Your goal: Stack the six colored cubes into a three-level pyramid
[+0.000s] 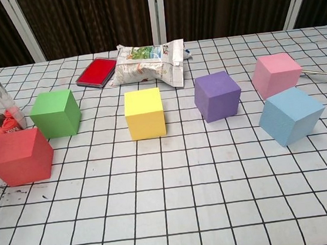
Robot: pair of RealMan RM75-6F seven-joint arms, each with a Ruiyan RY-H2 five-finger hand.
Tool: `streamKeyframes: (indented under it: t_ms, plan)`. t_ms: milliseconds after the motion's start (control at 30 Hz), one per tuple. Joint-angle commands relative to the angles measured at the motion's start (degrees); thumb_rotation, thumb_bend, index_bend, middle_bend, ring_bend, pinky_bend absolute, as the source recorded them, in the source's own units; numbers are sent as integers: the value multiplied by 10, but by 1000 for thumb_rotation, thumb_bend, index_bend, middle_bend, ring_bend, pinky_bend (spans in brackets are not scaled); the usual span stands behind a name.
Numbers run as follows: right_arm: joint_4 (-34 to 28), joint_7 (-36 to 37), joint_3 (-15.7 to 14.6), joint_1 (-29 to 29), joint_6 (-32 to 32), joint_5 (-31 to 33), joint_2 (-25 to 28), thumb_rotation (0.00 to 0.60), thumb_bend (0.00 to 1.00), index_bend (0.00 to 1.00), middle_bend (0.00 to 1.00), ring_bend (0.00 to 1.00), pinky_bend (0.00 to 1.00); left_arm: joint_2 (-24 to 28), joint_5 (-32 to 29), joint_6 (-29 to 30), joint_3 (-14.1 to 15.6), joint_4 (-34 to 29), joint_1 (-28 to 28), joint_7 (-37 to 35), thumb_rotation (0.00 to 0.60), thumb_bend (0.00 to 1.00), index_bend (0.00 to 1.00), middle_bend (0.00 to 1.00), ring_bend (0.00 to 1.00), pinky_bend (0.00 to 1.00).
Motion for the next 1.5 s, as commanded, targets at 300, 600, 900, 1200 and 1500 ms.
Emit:
streamKeyframes:
  t_ms: [300,600,900,1200,1500]
  plan:
    - [-22,18,19,14,0,7,16,600,42,0,0,0,0,-174,-165,-80,-63,53,-106,67,600,0,90,194,0,13]
    - [-16,11,19,25,-15,21,9,600,43,0,0,0,0,-257,-237,-115,-82,129,-163,100,600,0,81,181,0,0]
    - [-4,23,20,22,-18,38,12,600,43,0,0,0,0,-324,-293,-150,-98,209,-214,102,600,0,74,161,0,0]
    - [17,49,22,18,-21,52,11,600,43,0,0,0,0,-379,-314,-148,-111,283,-249,106,600,0,74,162,0,0]
    - [36,68,20,16,-27,62,6,600,45,0,0,0,0,-408,-333,-146,-119,331,-273,118,600,0,74,285,0,0]
